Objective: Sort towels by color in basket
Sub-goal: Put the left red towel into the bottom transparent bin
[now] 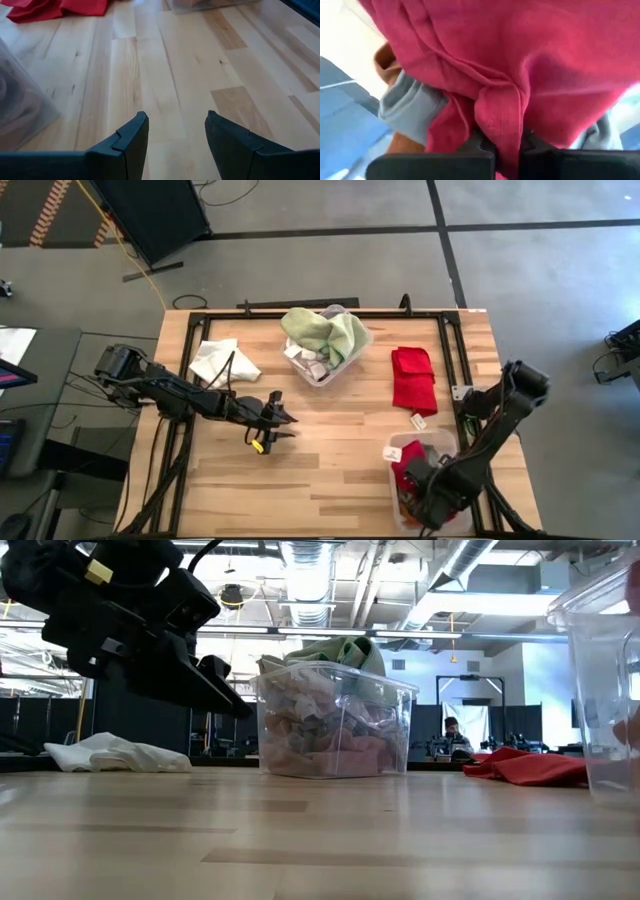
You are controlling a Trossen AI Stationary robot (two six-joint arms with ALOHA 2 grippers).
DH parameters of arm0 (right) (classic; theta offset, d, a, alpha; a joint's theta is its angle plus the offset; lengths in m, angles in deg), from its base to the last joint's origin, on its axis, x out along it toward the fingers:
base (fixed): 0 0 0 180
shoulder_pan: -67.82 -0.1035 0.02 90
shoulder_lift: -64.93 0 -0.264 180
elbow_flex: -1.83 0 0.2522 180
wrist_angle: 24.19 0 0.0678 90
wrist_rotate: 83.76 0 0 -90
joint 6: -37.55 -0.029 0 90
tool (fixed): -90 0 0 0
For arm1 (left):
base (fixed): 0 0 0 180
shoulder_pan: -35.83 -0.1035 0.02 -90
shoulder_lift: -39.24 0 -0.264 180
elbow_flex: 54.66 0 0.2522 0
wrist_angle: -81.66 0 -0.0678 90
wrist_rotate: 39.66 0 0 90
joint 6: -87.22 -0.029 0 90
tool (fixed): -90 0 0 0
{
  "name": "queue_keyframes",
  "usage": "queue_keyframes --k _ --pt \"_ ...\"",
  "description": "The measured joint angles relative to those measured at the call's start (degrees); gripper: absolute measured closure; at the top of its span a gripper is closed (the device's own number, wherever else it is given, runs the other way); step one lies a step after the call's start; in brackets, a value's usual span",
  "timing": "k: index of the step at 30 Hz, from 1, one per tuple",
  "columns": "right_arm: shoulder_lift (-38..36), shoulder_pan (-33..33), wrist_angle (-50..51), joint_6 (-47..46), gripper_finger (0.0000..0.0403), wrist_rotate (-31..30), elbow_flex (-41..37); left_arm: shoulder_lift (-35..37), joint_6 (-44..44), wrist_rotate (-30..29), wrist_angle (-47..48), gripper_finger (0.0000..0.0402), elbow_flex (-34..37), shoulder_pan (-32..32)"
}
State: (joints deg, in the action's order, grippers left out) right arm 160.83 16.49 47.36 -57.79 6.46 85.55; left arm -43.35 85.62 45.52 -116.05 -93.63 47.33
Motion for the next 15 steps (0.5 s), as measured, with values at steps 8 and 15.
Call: queue_keyframes --k 8,15 --pt "0.8 4.5 -4.9 7.0 0.0368 4.5 -1.8 0.0 -0.2 0.0 0.4 0.0216 0.0 0.0" --pt "-1.0 5.7 -5.0 11.2 0.0346 6.5 -1.9 0.0 -0.2 0.0 0.8 0.0216 0.0 0.0"
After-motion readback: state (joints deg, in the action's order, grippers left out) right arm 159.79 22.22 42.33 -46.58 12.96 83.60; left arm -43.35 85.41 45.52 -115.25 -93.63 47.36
